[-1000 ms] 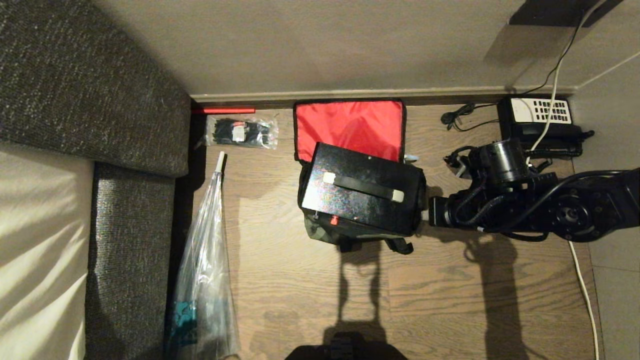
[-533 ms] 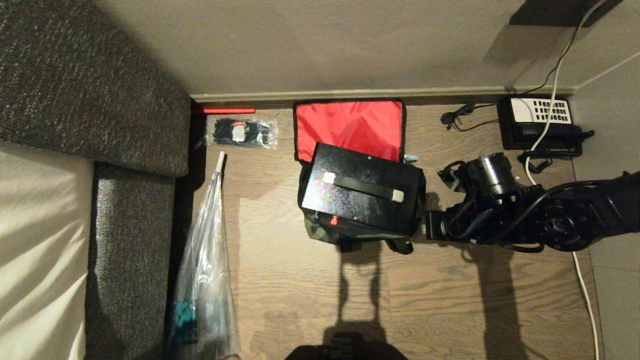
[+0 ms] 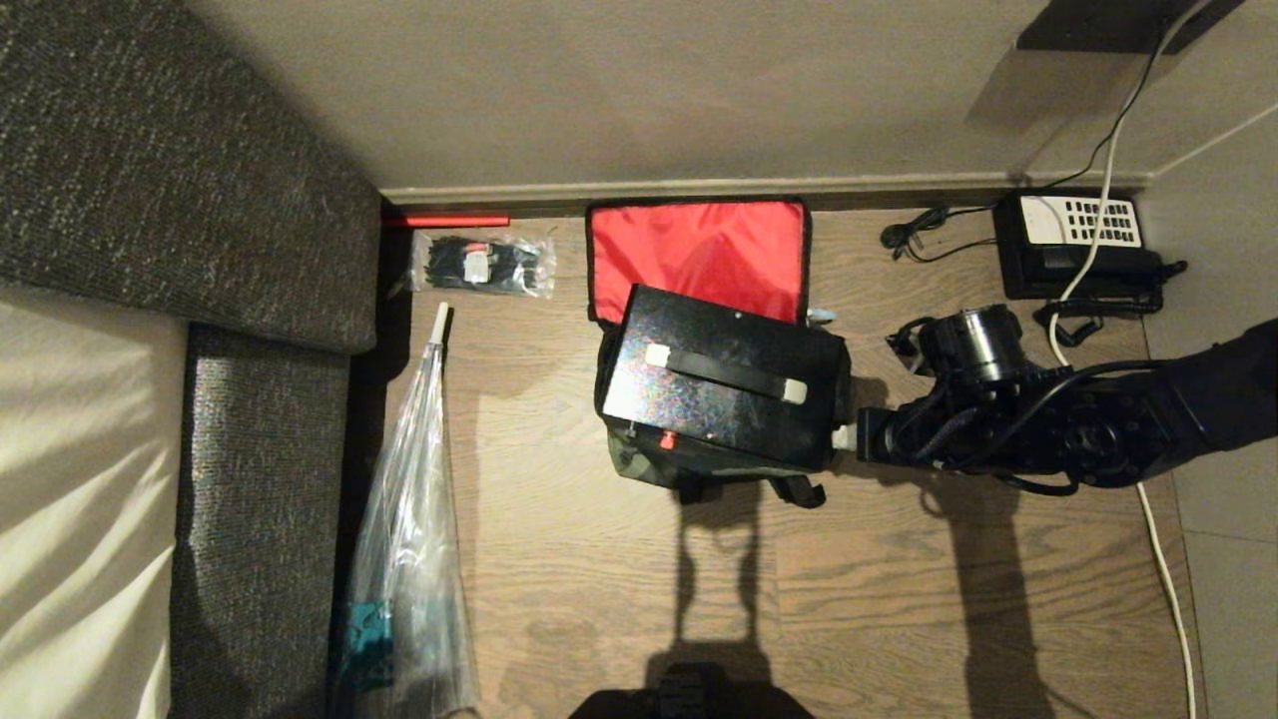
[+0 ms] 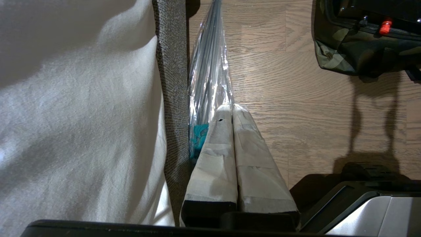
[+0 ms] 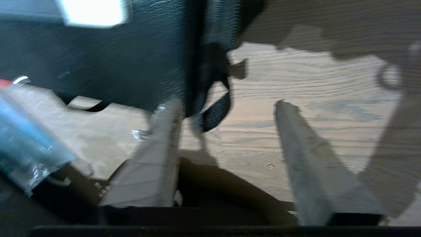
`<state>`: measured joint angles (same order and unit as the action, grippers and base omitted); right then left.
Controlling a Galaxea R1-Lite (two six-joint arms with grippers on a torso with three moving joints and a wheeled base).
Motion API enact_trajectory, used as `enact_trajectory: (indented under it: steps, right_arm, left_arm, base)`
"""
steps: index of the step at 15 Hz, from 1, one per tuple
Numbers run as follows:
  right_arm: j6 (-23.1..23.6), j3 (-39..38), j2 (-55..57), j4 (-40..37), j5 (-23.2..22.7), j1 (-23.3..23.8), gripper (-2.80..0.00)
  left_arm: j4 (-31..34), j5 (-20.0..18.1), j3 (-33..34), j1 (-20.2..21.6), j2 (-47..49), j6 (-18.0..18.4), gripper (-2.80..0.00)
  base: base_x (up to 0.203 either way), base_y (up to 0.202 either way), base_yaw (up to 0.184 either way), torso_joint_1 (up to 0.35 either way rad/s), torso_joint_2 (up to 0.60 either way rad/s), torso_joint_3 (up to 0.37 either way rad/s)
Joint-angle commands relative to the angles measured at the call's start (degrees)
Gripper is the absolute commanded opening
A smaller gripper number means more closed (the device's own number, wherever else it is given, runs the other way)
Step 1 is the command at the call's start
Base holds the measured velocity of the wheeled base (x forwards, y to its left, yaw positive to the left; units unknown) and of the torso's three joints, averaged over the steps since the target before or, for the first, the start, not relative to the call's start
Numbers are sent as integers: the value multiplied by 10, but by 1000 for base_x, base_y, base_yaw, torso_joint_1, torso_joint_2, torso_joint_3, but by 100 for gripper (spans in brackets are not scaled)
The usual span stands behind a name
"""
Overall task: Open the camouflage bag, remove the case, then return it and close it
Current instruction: Close the top of the storage box
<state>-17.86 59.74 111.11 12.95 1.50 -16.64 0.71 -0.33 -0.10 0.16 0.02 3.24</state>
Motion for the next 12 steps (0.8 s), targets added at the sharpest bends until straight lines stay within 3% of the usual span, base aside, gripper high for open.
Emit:
enact_trajectory:
  steps: [1, 6, 8, 12]
  right_arm:
    - [-1, 6, 17, 7, 0, 12, 0]
    - [-3, 19, 39, 14, 3, 25, 0]
    - [-35, 29, 45, 14, 1, 24, 0]
    - [-43, 41, 61, 16, 1, 24, 0]
  left_arm:
    - [0, 0, 0, 0, -1, 0, -280]
    - [0, 0, 0, 0, -2, 0, -280]
    - [0, 0, 0, 0, -1, 0, -280]
    - [0, 0, 0, 0, -2, 0, -280]
  base:
    - [0, 0, 0, 0, 0, 0]
    - [0, 0, 0, 0, 0, 0]
    - [0, 0, 0, 0, 0, 0]
    - [0, 0, 0, 0, 0, 0]
